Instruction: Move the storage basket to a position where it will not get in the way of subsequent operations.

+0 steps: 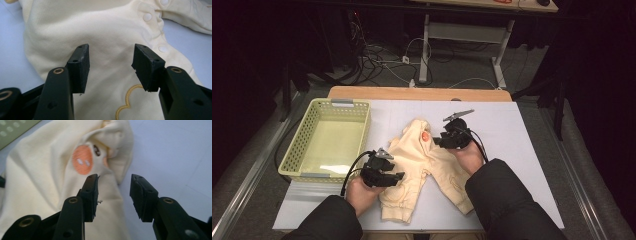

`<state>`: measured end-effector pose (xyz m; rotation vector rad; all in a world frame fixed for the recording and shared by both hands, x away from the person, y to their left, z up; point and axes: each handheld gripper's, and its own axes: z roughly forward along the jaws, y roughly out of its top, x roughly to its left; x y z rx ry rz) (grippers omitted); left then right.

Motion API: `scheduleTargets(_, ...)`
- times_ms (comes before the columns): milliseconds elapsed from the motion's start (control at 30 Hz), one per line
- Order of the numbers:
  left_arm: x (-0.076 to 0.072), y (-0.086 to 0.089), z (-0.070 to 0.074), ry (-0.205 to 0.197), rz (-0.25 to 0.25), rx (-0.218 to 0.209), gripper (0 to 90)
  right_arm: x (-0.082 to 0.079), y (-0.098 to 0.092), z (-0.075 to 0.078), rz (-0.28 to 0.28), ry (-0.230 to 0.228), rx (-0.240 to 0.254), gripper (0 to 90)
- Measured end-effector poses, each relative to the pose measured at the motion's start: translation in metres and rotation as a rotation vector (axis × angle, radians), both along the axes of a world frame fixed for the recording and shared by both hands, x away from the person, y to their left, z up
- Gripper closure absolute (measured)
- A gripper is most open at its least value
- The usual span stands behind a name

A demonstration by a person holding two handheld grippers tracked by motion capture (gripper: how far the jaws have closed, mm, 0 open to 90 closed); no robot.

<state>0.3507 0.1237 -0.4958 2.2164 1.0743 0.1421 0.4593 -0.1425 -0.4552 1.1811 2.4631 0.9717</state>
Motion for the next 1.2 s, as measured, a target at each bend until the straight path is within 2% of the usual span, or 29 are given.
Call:
scheduleTargets(67,0.0,0.0,-0.001,0.002,0.002,-0.004,45.7,0.005,-0.002,-0.001,-0.024,0.016,-0.011,59.0)
scheduleTargets(167,0.0,0.0,-0.001,0.002,0.002,-0.005,45.7,0.01,0.0,-0.008,-0.033,0.04,-0.028,58.0)
scheduleTargets(433,0.0,-0.001,-0.001,0.01,-0.006,0.002,45.7,0.018,0.019,-0.034,0.002,0.139,-0.05,55.1)
scheduleTargets(533,0.001,0.0,-0.001,0.011,-0.006,0.003,45.7,0.018,0.02,-0.038,0.026,0.178,-0.033,62.7)
scheduleTargets(600,0.001,-0.001,-0.002,0.013,-0.004,0.004,44.7,0.016,0.019,-0.037,0.037,0.189,-0.041,70.6)
scheduleTargets(633,0.001,-0.001,-0.002,0.013,-0.004,0.005,44.6,0.016,0.019,-0.036,0.054,0.188,-0.052,76.4)
scheduleTargets(700,0.001,-0.001,-0.003,0.016,-0.007,0.01,44.6,0.014,0.021,-0.035,0.074,0.184,-0.071,82.1)
scheduleTargets(833,0.001,-0.001,-0.003,0.017,-0.006,0.006,44.6,0.01,0.022,-0.031,0.086,0.151,-0.095,84.4)
scheduleTargets(967,0.003,0.003,-0.002,0.017,0.004,-0.002,44.6,0.006,0.015,-0.019,0.077,0.096,-0.074,84.8)
scheduleTargets(1200,0.003,0.0,-0.004,0.027,-0.004,0.01,44.6,-0.004,-0.006,0.009,0.059,0.015,-0.051,86.3)
